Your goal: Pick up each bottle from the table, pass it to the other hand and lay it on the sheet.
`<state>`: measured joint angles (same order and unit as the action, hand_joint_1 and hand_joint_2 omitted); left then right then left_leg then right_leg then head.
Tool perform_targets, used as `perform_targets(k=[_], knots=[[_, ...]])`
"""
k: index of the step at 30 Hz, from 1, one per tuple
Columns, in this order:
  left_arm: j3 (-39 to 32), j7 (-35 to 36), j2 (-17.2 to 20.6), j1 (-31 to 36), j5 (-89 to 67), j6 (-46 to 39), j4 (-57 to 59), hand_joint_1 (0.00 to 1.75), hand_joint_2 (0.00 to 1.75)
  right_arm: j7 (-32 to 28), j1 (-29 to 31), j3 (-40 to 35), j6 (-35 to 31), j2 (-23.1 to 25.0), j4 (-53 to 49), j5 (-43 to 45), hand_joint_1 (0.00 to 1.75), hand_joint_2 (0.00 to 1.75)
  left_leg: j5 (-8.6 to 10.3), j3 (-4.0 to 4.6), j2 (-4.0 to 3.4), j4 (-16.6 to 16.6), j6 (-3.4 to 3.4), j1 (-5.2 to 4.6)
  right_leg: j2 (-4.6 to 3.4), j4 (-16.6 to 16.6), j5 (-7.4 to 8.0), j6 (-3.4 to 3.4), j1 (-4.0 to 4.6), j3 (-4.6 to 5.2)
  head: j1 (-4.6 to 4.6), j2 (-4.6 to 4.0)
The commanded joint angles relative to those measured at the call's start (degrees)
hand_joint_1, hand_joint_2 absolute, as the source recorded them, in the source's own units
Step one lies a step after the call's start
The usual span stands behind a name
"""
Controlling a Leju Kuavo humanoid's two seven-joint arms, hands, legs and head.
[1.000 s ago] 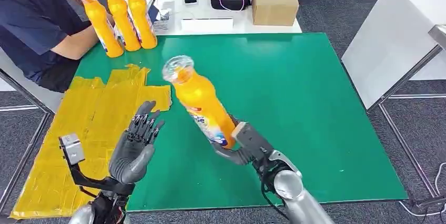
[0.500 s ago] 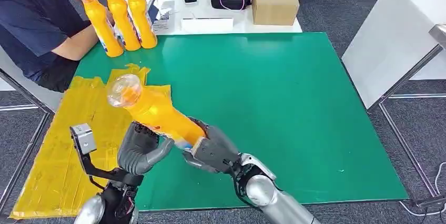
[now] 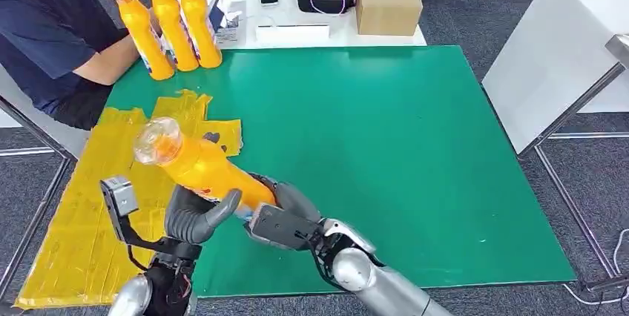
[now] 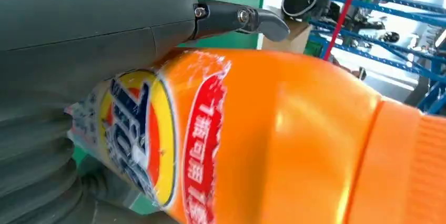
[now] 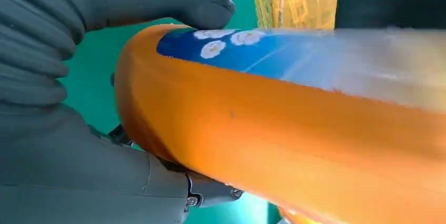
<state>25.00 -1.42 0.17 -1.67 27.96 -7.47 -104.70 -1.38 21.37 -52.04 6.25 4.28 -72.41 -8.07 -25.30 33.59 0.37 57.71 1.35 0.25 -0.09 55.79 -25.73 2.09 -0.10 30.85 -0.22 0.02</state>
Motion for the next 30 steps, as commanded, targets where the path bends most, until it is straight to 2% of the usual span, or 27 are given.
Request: perform_targets(k=[1, 7, 10, 11, 12, 13, 16, 17, 18, 19, 20, 21, 28, 30], knots=[[4.33, -2.25, -0.36, 2.79, -0.28, -0.56, 3.28, 1.75, 1.75, -0.14, 2.23, -5.60, -0.57, 0.59, 5.49, 0.10, 1.75, 1.75, 0.01, -0.12, 0.03, -0.03, -0.07, 0.03, 0.07, -0.05, -0.02, -0.03, 0.04, -0.16, 0.02, 0.00], [4.36, -2.72, -0.43, 2.87, -0.28, -0.74, 3.13, 1.75, 1.75, -0.28, 1.79, -3.89, -1.60, 0.27, 6.35, 0.26, 1.75, 1.75, 0.00, -0.15, 0.09, -0.03, -0.06, 0.05, 0.13, -0.08, -0.04, -0.02, 0.05, -0.21, 0.02, 0.00], [3.53, -4.02, -0.12, 2.45, -1.44, -0.83, 1.99, 1.75, 1.75, 0.52, 1.23, -2.33, -4.44, -0.57, 6.43, -1.97, 1.75, 1.75, 0.02, -0.08, 0.08, -0.03, -0.04, 0.04, 0.13, -0.08, -0.01, -0.01, 0.04, -0.13, 0.02, 0.00], [2.84, -5.31, -0.01, 2.27, -4.01, -1.26, 0.93, 1.75, 1.75, 1.14, 0.82, -1.23, -6.73, -1.13, 5.96, -3.72, 0.00, 1.75, 0.01, -0.10, 0.11, -0.03, -0.04, 0.03, 0.16, -0.06, -0.03, -0.01, 0.03, -0.15, 0.00, 0.00], [0.98, -6.34, -0.04, 1.55, -8.78, -2.58, -0.72, 1.75, 1.75, 2.79, -0.04, 1.04, -7.01, -2.07, 5.39, -4.20, 0.00, 1.75, 0.01, -0.11, 0.12, -0.02, -0.05, 0.05, 0.17, -0.08, -0.03, -0.01, 0.05, -0.18, 0.04, 0.00], [-0.49, -7.26, 0.13, 1.03, -15.08, -4.38, -2.00, 1.75, 1.75, 4.32, -0.85, 3.21, -8.24, -3.05, 4.87, -5.38, 0.00, 0.00, 0.02, -0.04, 0.09, -0.02, -0.03, 0.03, 0.13, -0.06, -0.01, 0.00, 0.04, -0.09, 0.00, 0.00], [-7.47, -7.02, -0.72, -1.68, -35.09, -6.72, -5.46, 1.75, 1.75, 3.28, -6.42, 12.98, -10.62, -5.90, 0.19, -7.94, 0.00, 0.00, 0.02, -0.06, 0.20, -0.02, -0.02, 0.05, 0.24, -0.10, -0.04, 0.00, 0.05, -0.16, 0.02, 0.00], [-9.40, -6.09, -0.97, -2.52, -45.95, -7.82, -5.78, 1.75, 1.75, 2.77, -9.24, 17.08, -11.98, -6.29, -2.69, -8.39, 0.00, 0.00, 0.02, -0.09, 0.22, -0.04, -0.03, 0.03, 0.27, -0.10, -0.05, 0.00, 0.03, -0.19, 0.00, 0.00], [-12.56, -2.59, -0.96, -4.05, -65.61, -7.96, -6.26, 1.75, 1.75, 1.48, -13.43, 22.45, -12.67, -7.00, -7.98, -9.34, 0.00, 0.00, 0.00, -0.12, 0.27, -0.04, -0.03, 0.07, 0.33, -0.14, -0.07, 0.00, 0.07, -0.26, 0.02, 0.00], [-14.63, -2.12, -1.82, -5.20, -72.06, -6.81, -6.92, 1.75, 1.75, 1.30, -16.13, 25.67, -12.02, -7.43, -11.84, -10.33, 0.00, 0.00, 0.02, -0.03, 0.42, -0.03, -0.01, 0.00, 0.41, -0.09, -0.07, 0.01, -0.01, -0.17, 0.00, 0.00], [-16.35, 2.00, -0.34, -6.14, -86.39, -4.82, -6.25, 1.75, 1.75, 0.31, -19.21, 29.59, -11.98, -7.07, -16.09, -10.41, 0.00, 0.00, -0.01, -0.03, 0.39, 0.00, -0.02, -0.01, 0.38, -0.06, -0.08, 0.01, -0.02, -0.18, 0.04, 0.00], [-17.82, 3.91, 0.78, -7.11, -91.39, -3.17, -4.80, 1.75, 1.75, -0.37, -22.56, 33.02, -11.56, -7.52, -21.36, -11.14, 0.00, 0.00, -0.06, -0.05, 0.43, 0.01, -0.03, 0.01, 0.43, -0.08, -0.12, 0.00, 0.01, -0.23, 0.04, 0.00], [-18.48, 2.12, 0.21, -7.11, -91.46, -4.55, -3.21, 1.75, 1.75, 0.15, -23.40, 34.51, -9.21, -5.94, -22.55, -12.45, 0.00, 0.00, -0.05, 0.08, 0.18, 0.02, -0.05, -0.01, 0.19, -0.05, -0.03, -0.04, -0.02, 0.02, 0.00, 0.00], [-18.44, 6.59, 2.27, -7.16, -98.97, -2.71, -2.25, 1.75, 1.75, -2.04, -24.18, 36.54, -11.28, -5.09, -24.69, -11.53, 0.00, 0.00, -0.03, 0.01, 0.23, 0.01, -0.07, -0.02, 0.26, -0.03, -0.06, -0.05, -0.02, -0.07, 0.02, 0.00]])
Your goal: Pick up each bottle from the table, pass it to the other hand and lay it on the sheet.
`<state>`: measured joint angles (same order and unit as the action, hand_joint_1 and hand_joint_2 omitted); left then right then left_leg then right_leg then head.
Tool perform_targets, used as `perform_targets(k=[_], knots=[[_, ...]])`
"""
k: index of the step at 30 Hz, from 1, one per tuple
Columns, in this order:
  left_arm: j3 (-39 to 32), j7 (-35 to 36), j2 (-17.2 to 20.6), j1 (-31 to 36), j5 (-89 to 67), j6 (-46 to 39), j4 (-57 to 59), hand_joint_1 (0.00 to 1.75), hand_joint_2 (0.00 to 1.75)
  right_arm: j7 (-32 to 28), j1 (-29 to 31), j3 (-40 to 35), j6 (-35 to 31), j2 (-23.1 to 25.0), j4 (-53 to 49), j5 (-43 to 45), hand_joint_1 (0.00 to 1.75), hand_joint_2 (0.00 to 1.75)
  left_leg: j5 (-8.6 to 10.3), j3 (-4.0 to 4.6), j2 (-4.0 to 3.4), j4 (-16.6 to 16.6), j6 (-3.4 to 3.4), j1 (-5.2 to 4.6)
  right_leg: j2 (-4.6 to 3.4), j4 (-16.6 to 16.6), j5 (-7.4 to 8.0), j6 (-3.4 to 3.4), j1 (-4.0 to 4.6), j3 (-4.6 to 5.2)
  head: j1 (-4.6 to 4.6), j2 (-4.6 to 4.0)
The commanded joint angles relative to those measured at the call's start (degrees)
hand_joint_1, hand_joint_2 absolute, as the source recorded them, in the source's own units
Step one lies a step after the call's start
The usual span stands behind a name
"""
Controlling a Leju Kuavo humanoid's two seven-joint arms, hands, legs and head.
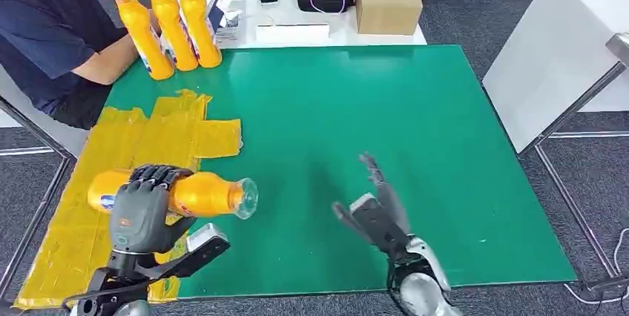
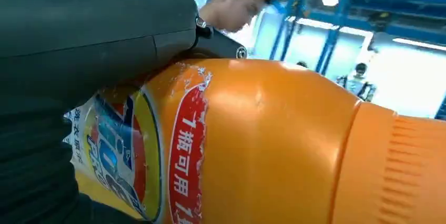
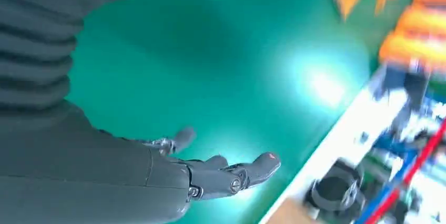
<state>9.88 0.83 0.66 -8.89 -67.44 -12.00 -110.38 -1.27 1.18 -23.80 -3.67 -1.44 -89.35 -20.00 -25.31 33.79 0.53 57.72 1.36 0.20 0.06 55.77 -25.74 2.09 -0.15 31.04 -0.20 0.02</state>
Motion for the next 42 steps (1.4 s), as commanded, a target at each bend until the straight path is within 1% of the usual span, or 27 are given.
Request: perform_targets(k=[1, 2, 3, 7, 9, 14, 15, 17, 18, 19, 22, 23, 24, 25, 28, 30, 36, 39, 41, 42], knots=[[-3.96, 6.22, 3.35, 0.03, -5.64, 3.85, 5.58, 1.75, 1.75, -2.05, -5.15, 9.94, -1.52, 0.68, -10.42, 0.37, 0.00, 0.00, 0.03, -0.15, 0.07, -0.03, -0.10, 0.02, 0.12, -0.01, -0.03, -0.05, 0.03, -0.20, -0.02, 0.00], [-4.23, 7.88, 4.83, -0.02, -8.76, 5.49, 7.95, 1.75, 1.75, -2.57, -5.84, 10.81, -1.11, 0.47, -12.05, 1.14, 0.00, 0.00, 0.05, -0.10, 0.09, -0.05, -0.06, -0.01, 0.12, 0.00, -0.03, -0.03, -0.02, -0.13, 0.00, 0.00], [-5.05, 8.14, 5.57, 0.22, -8.05, 6.74, 11.29, 1.75, 1.75, -3.01, -6.70, 11.98, -1.06, 0.51, -13.90, 1.35, 0.00, 0.00, 0.05, -0.15, 0.12, -0.06, -0.07, -0.01, 0.15, -0.01, -0.06, -0.04, -0.01, -0.20, -0.02, 0.00], [-5.27, 7.68, 5.68, 0.28, -7.76, 6.07, 12.17, 1.75, 1.75, -3.02, -6.87, 12.12, -0.89, 0.44, -14.24, 1.36, 0.00, 0.00, 0.06, -0.29, 0.04, -0.13, -0.09, 0.00, 0.07, -0.08, -0.05, -0.05, -0.01, -0.33, 0.00, 0.00], [-5.05, 7.73, 5.42, 0.35, -7.78, 6.13, 12.16, 1.75, 1.75, -3.02, -6.94, 12.02, -0.94, 0.63, -14.08, 1.35, 0.00, 0.00, 0.06, -0.12, -0.01, -0.04, -0.05, 0.02, 0.03, -0.02, -0.01, -0.02, 0.01, -0.13, -0.02, 0.00], [-5.05, 7.73, 5.42, 0.35, -7.78, 6.13, 12.16, 1.75, 1.75, -3.02, -6.94, 12.02, -0.94, 0.63, -14.08, 1.35, 0.00, 0.00, 0.07, -0.17, 0.00, -0.05, -0.05, 0.02, 0.04, -0.04, -0.01, -0.02, 0.01, -0.22, 0.00, 0.00], [-4.20, 9.59, 6.72, 0.39, -10.38, 8.78, 12.62, 1.75, 1.75, -3.85, -6.90, 12.68, -1.11, 1.70, -14.02, 1.39, 0.00, 0.00, 0.07, -0.11, -0.01, -0.04, -0.04, 0.01, 0.02, -0.03, 0.00, -0.01, -0.01, -0.15, 0.00, 0.00], [-4.19, 9.45, 7.84, 0.72, -8.99, 10.28, 16.45, 1.75, 1.75, -4.47, -6.87, 12.90, -0.67, 2.09, -15.34, 1.63, 0.00, 0.00, 0.07, -0.17, -0.04, -0.06, -0.08, 0.03, 0.00, -0.04, 0.00, -0.05, 0.02, -0.21, 0.00, 0.00], [-3.83, 9.10, 7.93, 1.21, -8.89, 10.13, 17.52, 0.07, 1.75, -5.08, -6.23, 12.74, -0.26, 2.58, -16.16, 2.59, 0.00, 0.00, 0.07, -0.22, -0.06, -0.09, -0.09, 0.02, 0.00, -0.05, -0.01, -0.06, 0.00, -0.24, 0.00, 0.00], [-4.08, 8.88, 7.25, 1.53, -7.40, 10.51, 17.94, 0.00, 1.75, -4.00, -6.12, 12.37, -0.08, 2.20, -16.60, 1.60, 0.00, 0.00, 0.09, -0.22, -0.03, -0.10, -0.10, 0.00, 0.02, -0.04, 0.00, -0.07, -0.01, -0.24, 0.00, 0.00], [-2.25, 9.05, 7.69, 2.43, -7.74, 11.90, 17.21, 0.00, 1.75, -3.00, -5.74, 12.15, 0.14, 2.36, -17.05, 1.84, 0.00, 0.00, 0.08, -0.23, -0.01, -0.05, -0.15, 0.04, 0.06, 0.00, -0.03, -0.10, 0.03, -0.25, -0.02, 0.00], [-1.98, 9.04, 7.71, 2.43, -7.86, 11.84, 17.06, 0.00, 1.75, -3.55, -5.64, 12.25, 0.14, 2.50, -16.81, 2.39, 0.00, 0.00, 0.09, -0.09, 0.03, -0.02, -0.06, 0.03, 0.08, 0.00, 0.00, -0.03, 0.01, -0.13, 0.00, 0.00], [-1.89, 8.99, 7.96, 2.14, -7.80, 11.86, 17.48, 0.00, 1.75, -3.75, -6.33, 12.33, 0.26, 1.95, -16.19, 2.30, 0.00, 0.00, 0.09, -0.19, 0.07, -0.05, -0.09, 0.05, 0.13, -0.04, -0.03, -0.04, 0.03, -0.24, 0.00, 0.00], [-1.65, 9.42, 8.19, 2.21, -8.46, 11.72, 17.78, 0.00, 1.75, -4.32, -6.34, 12.37, 0.33, 1.64, -15.64, 2.24, 0.00, 0.00, 0.12, -0.12, 0.05, -0.05, -0.05, 0.01, 0.08, -0.01, -0.01, -0.01, 0.00, -0.15, -0.02, 0.00], [-1.57, 10.07, 8.36, 1.93, -9.63, 10.77, 17.30, 0.00, 1.75, -5.21, -6.26, 12.55, 0.40, 1.61, -14.95, 2.46, 0.00, 0.00, 0.08, -0.28, -0.02, -0.08, -0.08, 0.07, 0.03, -0.10, -0.01, -0.03, 0.06, -0.34, 0.00, 0.00], [-1.76, 10.06, 8.26, 1.72, -9.51, 10.65, 16.83, 0.00, 1.75, -5.24, -6.31, 12.50, 0.42, 1.68, -15.00, 2.46, 0.00, 0.00, 0.10, -0.14, -0.02, -0.05, -0.04, 0.02, 0.01, -0.03, 0.00, -0.01, 0.01, -0.17, 0.00, 0.00], [-1.76, 9.50, 9.67, 1.44, -9.18, 11.84, 16.70, 0.00, 1.75, -5.22, -6.09, 12.48, 1.04, 1.99, -14.63, 2.76, 0.00, 0.00, 0.09, -0.17, -0.04, -0.05, -0.08, 0.05, 0.00, -0.04, 0.01, -0.04, 0.03, -0.21, 0.00, 0.00], [-2.03, 9.45, 9.66, 1.45, -8.77, 12.01, 17.05, 0.00, 1.75, -5.23, -5.93, 12.29, 1.10, 1.87, -14.40, 2.76, 0.00, 0.00, 0.10, -0.15, -0.04, -0.05, -0.07, 0.05, -0.01, -0.04, 0.02, -0.03, 0.03, -0.18, 0.00, 0.00], [-5.37, 8.66, 5.85, 0.65, -3.92, 8.88, 14.53, 0.00, 1.75, -5.46, -6.95, 12.59, 0.88, 1.90, -15.51, 2.72, 0.00, 0.00, 0.10, -0.18, -0.04, -0.06, -0.07, 0.05, 0.00, -0.05, 0.01, -0.03, 0.04, -0.22, 0.00, 0.00], [-7.99, 5.43, 2.33, -0.15, 2.39, 4.89, 10.66, 0.00, 1.75, -7.21, -8.24, 12.75, 0.22, 1.76, -17.29, 2.02, 0.00, 0.00, 0.09, -0.12, -0.03, -0.03, -0.04, 0.03, 0.00, -0.03, 0.01, -0.01, 0.02, -0.16, -0.02, 0.00]])
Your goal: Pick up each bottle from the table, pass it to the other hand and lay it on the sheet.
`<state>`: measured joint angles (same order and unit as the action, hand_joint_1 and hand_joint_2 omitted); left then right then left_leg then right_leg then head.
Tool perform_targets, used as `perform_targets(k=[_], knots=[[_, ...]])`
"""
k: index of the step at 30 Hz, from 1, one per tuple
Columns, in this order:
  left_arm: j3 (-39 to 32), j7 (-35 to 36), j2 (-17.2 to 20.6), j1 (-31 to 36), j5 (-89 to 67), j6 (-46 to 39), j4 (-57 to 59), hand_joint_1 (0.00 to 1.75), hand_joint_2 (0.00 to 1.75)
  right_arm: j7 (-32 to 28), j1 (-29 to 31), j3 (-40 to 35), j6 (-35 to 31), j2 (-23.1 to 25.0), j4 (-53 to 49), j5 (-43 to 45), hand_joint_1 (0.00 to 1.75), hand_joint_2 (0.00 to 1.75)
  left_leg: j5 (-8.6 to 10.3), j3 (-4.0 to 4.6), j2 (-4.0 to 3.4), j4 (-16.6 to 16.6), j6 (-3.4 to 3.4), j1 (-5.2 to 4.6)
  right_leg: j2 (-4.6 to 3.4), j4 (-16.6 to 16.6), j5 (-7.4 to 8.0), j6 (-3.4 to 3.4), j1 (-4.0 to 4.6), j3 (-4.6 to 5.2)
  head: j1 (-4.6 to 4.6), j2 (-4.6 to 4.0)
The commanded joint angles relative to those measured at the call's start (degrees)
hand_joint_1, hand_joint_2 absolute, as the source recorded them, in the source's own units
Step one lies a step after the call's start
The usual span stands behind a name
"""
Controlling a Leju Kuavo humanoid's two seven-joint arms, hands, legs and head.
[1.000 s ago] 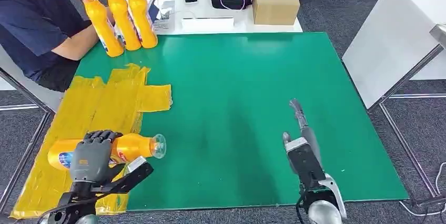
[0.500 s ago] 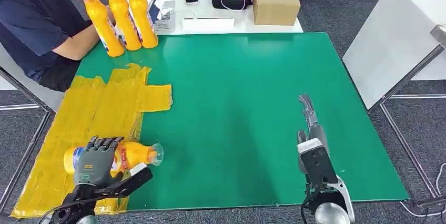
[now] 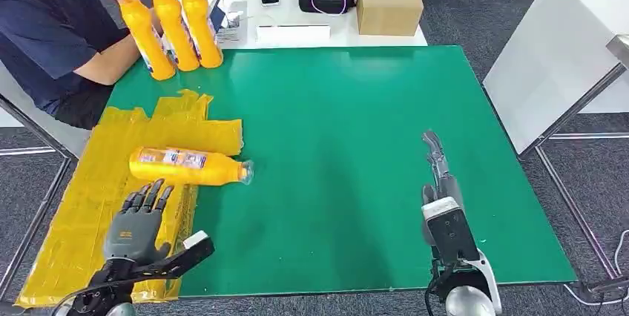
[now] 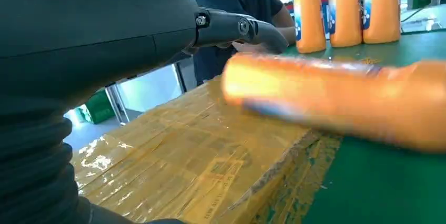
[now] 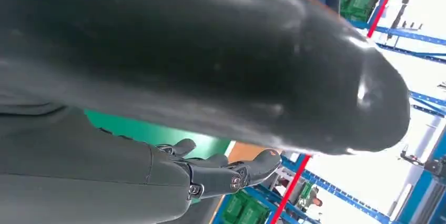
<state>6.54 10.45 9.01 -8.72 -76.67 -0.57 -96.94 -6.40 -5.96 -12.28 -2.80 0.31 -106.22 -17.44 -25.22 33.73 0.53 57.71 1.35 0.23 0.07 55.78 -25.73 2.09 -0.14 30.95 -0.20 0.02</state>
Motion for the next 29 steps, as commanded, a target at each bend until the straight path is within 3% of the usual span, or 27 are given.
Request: perform_targets(k=[1, 2, 4, 7, 15, 16, 19, 23, 26, 27, 29], knots=[[-6.39, -7.57, -9.28, -1.26, 18.30, -8.45, -6.96, 0.00, 1.75, -3.94, -2.21, 1.42, -2.10, 0.39, -2.15, -2.22, 0.00, 0.00, -0.04, -0.08, -0.02, 0.00, -0.04, 0.03, 0.02, -0.04, -0.03, -0.01, 0.04, -0.12, 0.00, 0.00], [-7.43, -10.12, -11.53, -2.29, 27.20, -6.45, -11.41, 0.00, 0.00, -5.34, -3.31, 1.32, -3.03, 0.44, -3.91, -2.81, 0.00, 0.00, -0.04, 0.04, 0.02, 0.06, -0.01, 0.04, 0.04, 0.00, -0.03, 0.01, 0.04, -0.01, -0.02, 0.00], [-6.83, -18.54, -14.87, -4.69, 58.39, 0.01, -19.23, 0.00, 0.00, -10.32, -5.55, 0.60, -3.69, -0.07, -6.23, 2.85, 0.00, 0.00, -0.08, 0.13, 0.06, 0.16, 0.00, 0.06, 0.08, 0.06, -0.07, 0.03, 0.06, 0.05, 0.00, 0.00], [-1.72, -29.62, -15.27, -7.87, 73.52, 0.17, -24.53, 0.00, 0.00, -14.54, -5.79, -3.76, -4.12, -1.88, -6.74, 8.43, 0.00, 0.00, -0.11, 0.08, -0.03, 0.11, 0.01, 0.02, -0.02, 0.01, -0.06, 0.03, 0.01, 0.00, 0.00, 0.00], [3.49, -33.43, -13.21, -9.22, 75.11, -2.36, -22.58, 0.00, 0.00, -15.39, -4.95, -7.94, -4.60, -3.21, -6.53, 10.63, 0.00, 0.00, -0.07, -0.01, 0.08, 0.02, -0.04, -0.04, 0.09, -0.06, -0.03, -0.03, -0.03, -0.05, -0.02, 0.00], [4.93, -34.24, -12.28, -8.59, 72.48, -1.46, -21.15, 0.00, 0.00, -12.42, -3.49, -10.77, -2.17, -4.89, -5.79, 5.34, 0.00, 0.00, -0.06, 0.00, 0.04, 0.01, -0.03, -0.05, 0.04, -0.06, -0.02, -0.02, -0.04, -0.01, 0.02, 0.00], [4.40, -35.54, -12.86, -9.02, 70.89, -3.42, -20.95, 0.00, 0.00, -12.57, -3.79, -10.79, -3.00, -4.26, -6.05, 5.11, 0.00, 0.00, -0.06, -0.12, -0.24, -0.04, -0.07, -0.03, -0.19, -0.09, 0.04, -0.04, 0.00, -0.07, -0.02, 0.00], [4.00, -35.39, -12.54, -9.11, 70.93, -3.43, -21.36, 0.00, 0.00, -12.57, -4.05, -10.45, -2.93, -4.78, -6.15, 5.20, 0.00, 0.00, -0.01, -0.14, -0.02, -0.06, -0.04, -0.02, 0.03, -0.08, -0.02, -0.02, 0.02, -0.13, -0.02, 0.00], [-2.02, -39.19, -16.01, -12.73, 71.48, -8.69, -26.52, 0.00, 0.00, -14.91, -8.08, -5.61, -9.74, -2.85, -9.09, 10.16, 0.00, 0.00, -0.03, -0.07, -0.06, -0.01, -0.01, 0.01, -0.05, -0.04, -0.02, -0.01, 0.03, -0.07, 0.00, 0.00], [-2.90, -38.32, -15.86, -14.08, 72.90, -5.45, -27.78, 0.00, 0.00, -15.01, -8.98, -6.09, -9.43, -4.11, -9.13, 9.04, 0.00, 0.00, -0.09, -0.09, -0.10, 0.02, -0.02, 0.02, -0.07, -0.02, -0.07, -0.01, 0.04, -0.11, 0.00, 0.00], [2.96, -33.27, -12.83, -12.46, 73.06, 3.49, -22.13, 0.00, 0.00, -11.01, -7.07, -11.74, -4.33, -6.33, -5.17, 4.49, 0.00, 0.00, -0.12, -0.13, -0.12, 0.02, -0.03, 0.04, -0.08, -0.05, -0.08, -0.02, 0.05, -0.16, 0.00, 0.00]])
